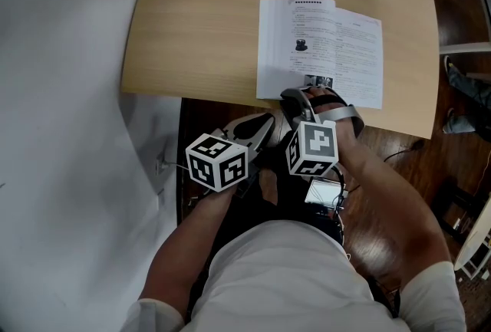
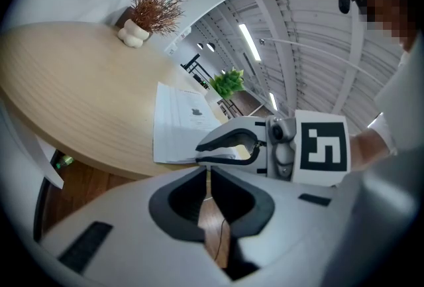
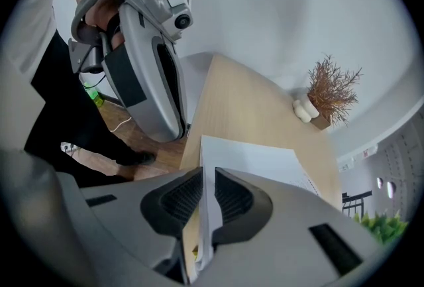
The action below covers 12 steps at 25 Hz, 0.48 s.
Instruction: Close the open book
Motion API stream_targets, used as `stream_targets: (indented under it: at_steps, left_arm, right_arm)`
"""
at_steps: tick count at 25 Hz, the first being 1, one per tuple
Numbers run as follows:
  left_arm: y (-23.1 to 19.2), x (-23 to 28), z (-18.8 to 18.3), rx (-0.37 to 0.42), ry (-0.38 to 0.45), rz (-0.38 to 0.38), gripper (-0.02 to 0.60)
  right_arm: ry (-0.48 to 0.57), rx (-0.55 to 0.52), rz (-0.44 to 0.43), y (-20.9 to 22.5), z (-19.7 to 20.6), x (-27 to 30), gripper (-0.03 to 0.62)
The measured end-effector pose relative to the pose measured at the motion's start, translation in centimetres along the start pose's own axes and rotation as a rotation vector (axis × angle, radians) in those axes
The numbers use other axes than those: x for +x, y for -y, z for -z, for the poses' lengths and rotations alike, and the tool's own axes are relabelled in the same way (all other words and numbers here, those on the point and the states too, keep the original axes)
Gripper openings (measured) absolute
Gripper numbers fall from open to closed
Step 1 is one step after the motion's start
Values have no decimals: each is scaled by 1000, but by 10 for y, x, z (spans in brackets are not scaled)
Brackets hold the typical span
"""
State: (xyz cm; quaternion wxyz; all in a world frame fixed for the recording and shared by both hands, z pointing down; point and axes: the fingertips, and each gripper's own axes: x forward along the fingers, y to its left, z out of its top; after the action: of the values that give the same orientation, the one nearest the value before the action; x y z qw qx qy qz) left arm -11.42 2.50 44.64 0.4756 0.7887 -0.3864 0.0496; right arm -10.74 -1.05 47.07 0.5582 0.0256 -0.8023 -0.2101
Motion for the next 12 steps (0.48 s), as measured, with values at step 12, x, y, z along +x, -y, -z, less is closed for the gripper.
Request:
stream_targets:
  at_steps: [12]
  left_arm:
    - [2,2,1,-2,-3,9,-2]
  right_arm:
    - [3,18,-3,2,-1,0,54]
